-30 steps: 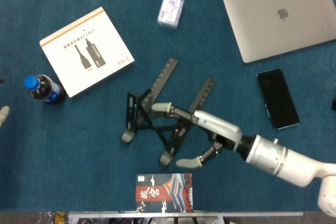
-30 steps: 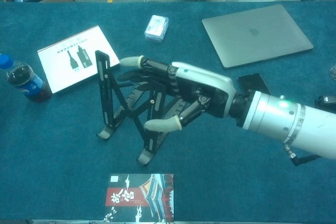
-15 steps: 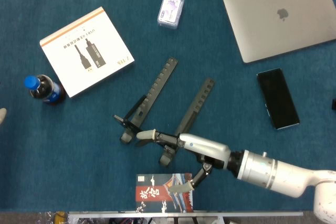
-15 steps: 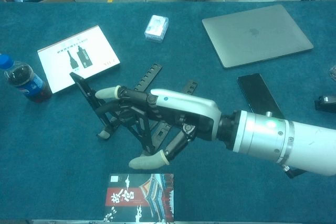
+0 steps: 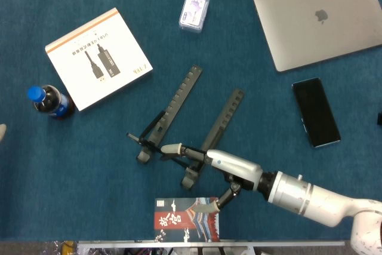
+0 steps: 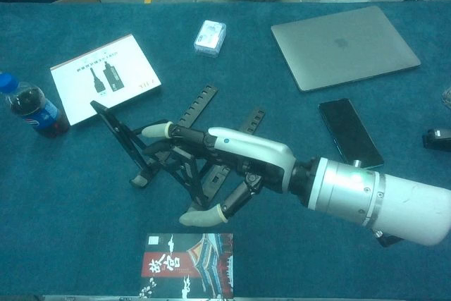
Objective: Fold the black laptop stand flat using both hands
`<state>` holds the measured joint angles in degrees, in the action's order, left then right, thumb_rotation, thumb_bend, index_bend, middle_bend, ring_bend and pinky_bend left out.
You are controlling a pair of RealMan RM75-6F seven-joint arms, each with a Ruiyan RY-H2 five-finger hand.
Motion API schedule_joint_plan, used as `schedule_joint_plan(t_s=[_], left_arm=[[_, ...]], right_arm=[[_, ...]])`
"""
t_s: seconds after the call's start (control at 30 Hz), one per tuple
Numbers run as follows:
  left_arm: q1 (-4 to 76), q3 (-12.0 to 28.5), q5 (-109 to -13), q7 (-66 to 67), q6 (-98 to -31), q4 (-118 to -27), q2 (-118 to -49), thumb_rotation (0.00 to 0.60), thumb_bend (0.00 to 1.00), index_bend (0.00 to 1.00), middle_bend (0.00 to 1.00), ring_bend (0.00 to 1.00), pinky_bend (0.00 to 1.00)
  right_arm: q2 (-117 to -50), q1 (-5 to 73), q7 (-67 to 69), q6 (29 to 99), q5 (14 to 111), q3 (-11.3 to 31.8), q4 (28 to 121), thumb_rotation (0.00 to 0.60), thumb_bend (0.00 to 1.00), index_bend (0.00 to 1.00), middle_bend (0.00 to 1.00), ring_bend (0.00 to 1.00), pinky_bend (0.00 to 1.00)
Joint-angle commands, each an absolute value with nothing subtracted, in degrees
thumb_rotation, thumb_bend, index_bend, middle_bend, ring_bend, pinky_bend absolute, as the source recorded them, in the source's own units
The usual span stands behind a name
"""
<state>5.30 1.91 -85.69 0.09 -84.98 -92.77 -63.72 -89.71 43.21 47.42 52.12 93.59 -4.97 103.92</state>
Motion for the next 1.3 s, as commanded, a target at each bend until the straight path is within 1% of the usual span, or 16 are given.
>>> schedule_joint_plan(t_s=[0.03, 0.23, 0.77, 1.1, 1.3], left_arm=[[5.30, 1.88, -85.75, 0.09, -84.97, -92.74, -63.74, 0.600, 0.21, 0.34, 0.37, 0.27, 0.25], [5.25, 1.88, -85.85, -0.01, -85.00, -92.79, -63.66, 0.600, 0.21, 0.34, 0.37, 0.27, 0.25], [4.98, 1.79, -85.88, -0.75, -85.06, -92.25, -63.60, 0.600, 0.21, 0.34, 0.37, 0.27, 0.25], [5.34, 1.83, -86.01, -0.64, -84.48, -92.06, -63.83, 0.600, 0.21, 0.34, 0.37, 0.27, 0.25], [5.64, 1.84, -86.06, 0.05, -84.07, -92.42, -63.97, 0.600, 0.21, 0.34, 0.37, 0.27, 0.25]], right_arm=[[-90.68, 42.84, 47.40, 52.03, 92.89, -5.07, 102.93, 0.600, 0.19, 0.04, 0.13, 0.00, 0.06], [-92.90, 42.65, 48.57, 51.76, 92.49, -5.07, 100.73, 0.600, 0.19, 0.04, 0.13, 0.00, 0.06], [-97.09, 41.89, 51.41, 51.26, 93.31, -7.17, 96.48, 0.600, 0.19, 0.04, 0.13, 0.00, 0.06], [-95.52, 41.17, 50.78, 52.83, 93.76, -7.60, 97.85, 0.600, 0.19, 0.04, 0.13, 0.00, 0.06], [-94.02, 40.40, 50.62, 53.64, 93.98, -8.67, 98.75, 0.600, 0.19, 0.04, 0.13, 0.00, 0.06]])
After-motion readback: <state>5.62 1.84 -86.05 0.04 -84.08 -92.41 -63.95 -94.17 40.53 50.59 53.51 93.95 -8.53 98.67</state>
